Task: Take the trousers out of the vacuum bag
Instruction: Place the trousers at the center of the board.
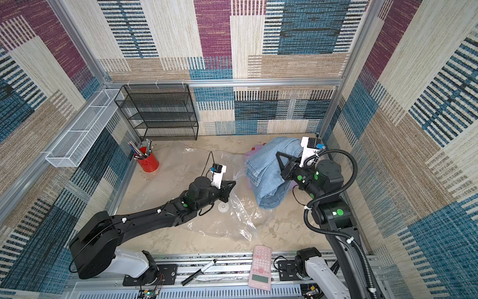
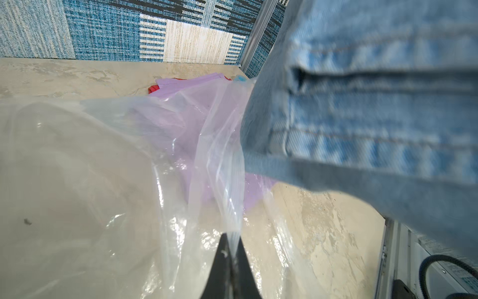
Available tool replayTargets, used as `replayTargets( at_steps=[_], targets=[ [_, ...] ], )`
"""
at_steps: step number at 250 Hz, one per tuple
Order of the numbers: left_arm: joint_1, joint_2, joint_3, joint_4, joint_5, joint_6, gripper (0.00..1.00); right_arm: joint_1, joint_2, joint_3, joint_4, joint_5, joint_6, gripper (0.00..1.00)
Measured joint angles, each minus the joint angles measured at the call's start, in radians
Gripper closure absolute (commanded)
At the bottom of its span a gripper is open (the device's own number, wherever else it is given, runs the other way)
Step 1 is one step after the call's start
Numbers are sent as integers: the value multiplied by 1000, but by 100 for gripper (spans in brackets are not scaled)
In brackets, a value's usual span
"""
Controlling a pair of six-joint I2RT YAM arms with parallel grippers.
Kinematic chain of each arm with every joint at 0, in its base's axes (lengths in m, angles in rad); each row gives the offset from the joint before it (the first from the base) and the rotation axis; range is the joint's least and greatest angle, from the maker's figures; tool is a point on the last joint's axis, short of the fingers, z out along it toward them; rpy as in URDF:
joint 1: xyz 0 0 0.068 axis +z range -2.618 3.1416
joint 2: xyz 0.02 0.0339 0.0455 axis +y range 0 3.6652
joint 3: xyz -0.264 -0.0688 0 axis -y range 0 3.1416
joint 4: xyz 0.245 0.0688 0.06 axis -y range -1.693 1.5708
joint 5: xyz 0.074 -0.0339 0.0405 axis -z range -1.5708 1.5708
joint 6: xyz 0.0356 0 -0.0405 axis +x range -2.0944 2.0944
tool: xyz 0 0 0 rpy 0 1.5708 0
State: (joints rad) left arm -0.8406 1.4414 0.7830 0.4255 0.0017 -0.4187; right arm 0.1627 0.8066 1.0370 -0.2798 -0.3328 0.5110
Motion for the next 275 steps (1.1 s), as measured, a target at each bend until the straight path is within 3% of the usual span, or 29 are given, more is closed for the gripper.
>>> replayTargets(
  at_steps=[69,145,275],
  targets=[
    [0,-13,-24,-33,-20,0,100,-81,78,48,177,-29,1,100],
    [0,-120,-87,-6,40,7,100,-250,294,-77,428,-201,128,100],
    [0,-396,-192,34,83,77,100,-257,598,-21,810,-314,291,100]
  ],
)
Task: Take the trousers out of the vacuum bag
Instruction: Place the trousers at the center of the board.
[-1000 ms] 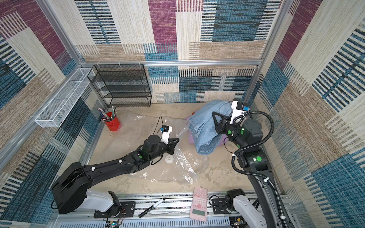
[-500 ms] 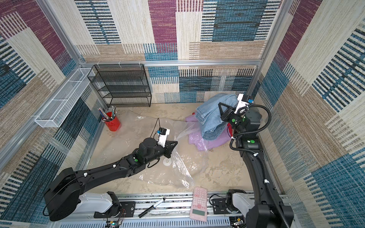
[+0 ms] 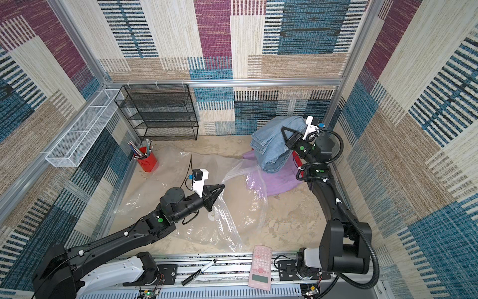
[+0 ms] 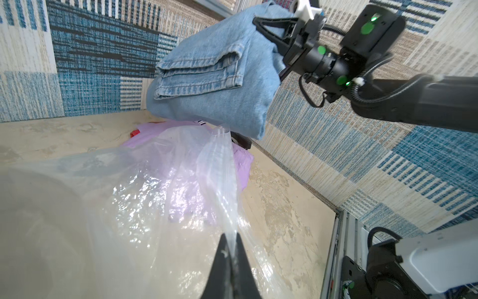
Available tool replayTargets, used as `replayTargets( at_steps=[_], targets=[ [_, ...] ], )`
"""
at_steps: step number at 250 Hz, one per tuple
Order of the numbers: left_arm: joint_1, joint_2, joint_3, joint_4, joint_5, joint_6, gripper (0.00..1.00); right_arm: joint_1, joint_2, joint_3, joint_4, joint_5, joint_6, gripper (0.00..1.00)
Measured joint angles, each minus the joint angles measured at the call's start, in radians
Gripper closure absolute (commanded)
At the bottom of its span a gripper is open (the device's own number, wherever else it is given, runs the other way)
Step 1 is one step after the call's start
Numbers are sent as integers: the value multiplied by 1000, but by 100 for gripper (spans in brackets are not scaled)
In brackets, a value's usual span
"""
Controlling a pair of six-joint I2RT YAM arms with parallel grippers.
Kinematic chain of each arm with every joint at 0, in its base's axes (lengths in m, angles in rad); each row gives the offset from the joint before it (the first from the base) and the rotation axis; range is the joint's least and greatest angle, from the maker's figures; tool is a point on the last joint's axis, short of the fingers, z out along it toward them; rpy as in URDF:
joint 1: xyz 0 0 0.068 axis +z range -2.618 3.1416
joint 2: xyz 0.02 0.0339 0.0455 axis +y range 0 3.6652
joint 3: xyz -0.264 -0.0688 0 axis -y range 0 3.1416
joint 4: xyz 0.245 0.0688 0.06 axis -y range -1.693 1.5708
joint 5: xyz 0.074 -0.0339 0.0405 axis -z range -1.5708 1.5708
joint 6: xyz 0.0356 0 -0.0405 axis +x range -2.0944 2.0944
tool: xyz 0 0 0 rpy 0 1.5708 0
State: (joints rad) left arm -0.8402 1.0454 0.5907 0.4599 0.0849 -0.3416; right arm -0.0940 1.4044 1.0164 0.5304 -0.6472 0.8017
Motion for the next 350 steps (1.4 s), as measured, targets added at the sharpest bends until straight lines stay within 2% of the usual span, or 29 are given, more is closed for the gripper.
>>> replayTargets(
  at_steps=[130,175,251,299,350],
  targets=[
    [7,-191,-40,-14,-2,49,100,0,207,5,191,-27,140,100],
    [9,-206,-34,-18,-5,63,100,35,244,-21,252,-31,186,100],
    [16,-193,-22,-20,-8,84,100,77,166,-249,323,-23,204,100],
    [20,-184,-16,-21,-7,84,100,71,75,-378,320,-2,156,100],
    [22,-183,-13,-22,-7,84,100,47,56,-494,311,12,105,100]
  ],
)
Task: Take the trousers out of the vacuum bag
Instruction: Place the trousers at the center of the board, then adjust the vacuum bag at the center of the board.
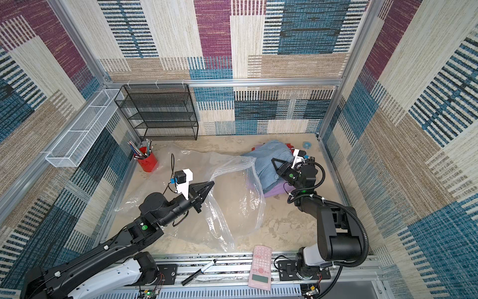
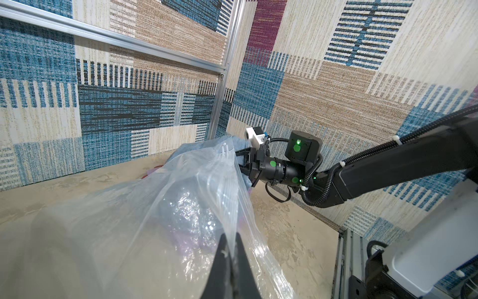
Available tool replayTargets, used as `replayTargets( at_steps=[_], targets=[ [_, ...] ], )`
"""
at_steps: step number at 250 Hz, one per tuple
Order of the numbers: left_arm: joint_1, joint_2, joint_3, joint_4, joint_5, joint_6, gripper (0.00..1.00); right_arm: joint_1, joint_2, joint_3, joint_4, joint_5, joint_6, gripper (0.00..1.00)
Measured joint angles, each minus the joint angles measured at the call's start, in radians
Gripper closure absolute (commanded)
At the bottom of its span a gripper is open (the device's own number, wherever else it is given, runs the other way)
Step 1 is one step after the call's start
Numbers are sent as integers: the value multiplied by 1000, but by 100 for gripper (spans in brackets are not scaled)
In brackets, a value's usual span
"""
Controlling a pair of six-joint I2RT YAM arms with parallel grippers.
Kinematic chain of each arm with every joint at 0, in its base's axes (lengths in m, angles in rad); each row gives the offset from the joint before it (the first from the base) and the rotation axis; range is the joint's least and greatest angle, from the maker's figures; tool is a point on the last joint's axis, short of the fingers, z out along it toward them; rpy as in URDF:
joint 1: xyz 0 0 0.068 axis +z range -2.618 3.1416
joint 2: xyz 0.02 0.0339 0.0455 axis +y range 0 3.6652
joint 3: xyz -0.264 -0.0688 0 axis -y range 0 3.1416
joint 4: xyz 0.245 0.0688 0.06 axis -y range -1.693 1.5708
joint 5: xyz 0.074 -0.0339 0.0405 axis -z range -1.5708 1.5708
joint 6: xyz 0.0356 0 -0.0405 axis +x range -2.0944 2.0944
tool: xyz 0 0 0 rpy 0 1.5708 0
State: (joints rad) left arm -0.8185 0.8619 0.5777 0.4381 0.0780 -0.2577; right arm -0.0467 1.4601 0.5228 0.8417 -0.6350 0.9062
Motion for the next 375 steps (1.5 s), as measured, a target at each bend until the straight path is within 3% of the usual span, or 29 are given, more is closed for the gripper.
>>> replayTargets(
  at_steps=[34,69,125,153,289,341,375],
  targets=[
    [0,0,2,-2,0,0,100,-23,1,-47,-9,9,-25,86],
    [4,9,11,-8,0,2,100,-38,-7,-70,-55,16,-57,62],
    [5,63,32,-8,5,3,100,-51,-105,-95,-233,24,-116,12],
    [5,93,45,-8,7,3,100,-55,-199,-98,-325,40,-145,0],
    [16,210,103,0,15,3,100,-65,-695,-46,-790,122,-233,2],
    [20,278,124,10,33,2,100,-65,-787,15,-855,124,-230,3],
    [24,335,130,37,34,2,100,-65,-770,4,-813,112,-229,5]
  ],
)
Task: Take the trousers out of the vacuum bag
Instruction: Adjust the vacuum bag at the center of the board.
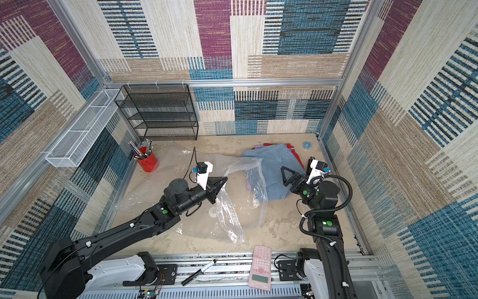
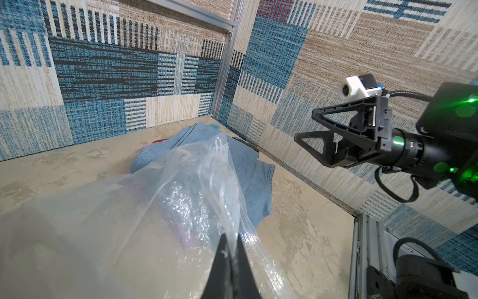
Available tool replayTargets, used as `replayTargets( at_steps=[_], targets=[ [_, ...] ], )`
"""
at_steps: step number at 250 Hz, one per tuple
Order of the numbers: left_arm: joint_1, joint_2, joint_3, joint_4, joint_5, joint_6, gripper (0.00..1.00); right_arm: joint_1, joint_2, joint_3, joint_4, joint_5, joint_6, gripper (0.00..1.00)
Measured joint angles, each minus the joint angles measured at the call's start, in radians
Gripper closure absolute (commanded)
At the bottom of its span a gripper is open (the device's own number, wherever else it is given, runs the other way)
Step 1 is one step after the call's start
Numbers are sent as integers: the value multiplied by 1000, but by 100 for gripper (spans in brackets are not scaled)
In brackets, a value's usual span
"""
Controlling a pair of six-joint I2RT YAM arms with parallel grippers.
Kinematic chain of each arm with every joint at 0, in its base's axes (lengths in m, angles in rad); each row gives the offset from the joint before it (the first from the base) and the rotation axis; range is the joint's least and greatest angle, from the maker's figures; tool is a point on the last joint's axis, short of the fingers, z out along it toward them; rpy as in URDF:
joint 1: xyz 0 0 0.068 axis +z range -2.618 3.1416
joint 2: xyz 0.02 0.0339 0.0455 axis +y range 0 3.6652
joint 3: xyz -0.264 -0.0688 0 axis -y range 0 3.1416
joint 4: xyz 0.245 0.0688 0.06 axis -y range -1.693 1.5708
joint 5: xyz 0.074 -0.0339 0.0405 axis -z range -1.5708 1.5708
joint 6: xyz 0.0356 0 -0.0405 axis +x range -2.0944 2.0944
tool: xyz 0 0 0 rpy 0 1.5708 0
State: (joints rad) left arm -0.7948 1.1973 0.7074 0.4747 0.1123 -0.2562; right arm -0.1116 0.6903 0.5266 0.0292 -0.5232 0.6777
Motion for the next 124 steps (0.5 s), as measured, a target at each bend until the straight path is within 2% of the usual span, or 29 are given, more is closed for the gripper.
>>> replayTargets(
  at_steps=[55,88,103,124],
  targets=[
    [2,113,2,56,25,-31,100,5,123,-62,154,-113,63,7],
    [2,246,21,116,58,-78,100,13,162,-40,230,-152,73,7],
    [2,315,28,156,86,-110,83,13,172,-32,254,-159,73,7],
    [0,402,34,220,132,-164,48,13,179,-30,270,-170,73,7]
  ],
)
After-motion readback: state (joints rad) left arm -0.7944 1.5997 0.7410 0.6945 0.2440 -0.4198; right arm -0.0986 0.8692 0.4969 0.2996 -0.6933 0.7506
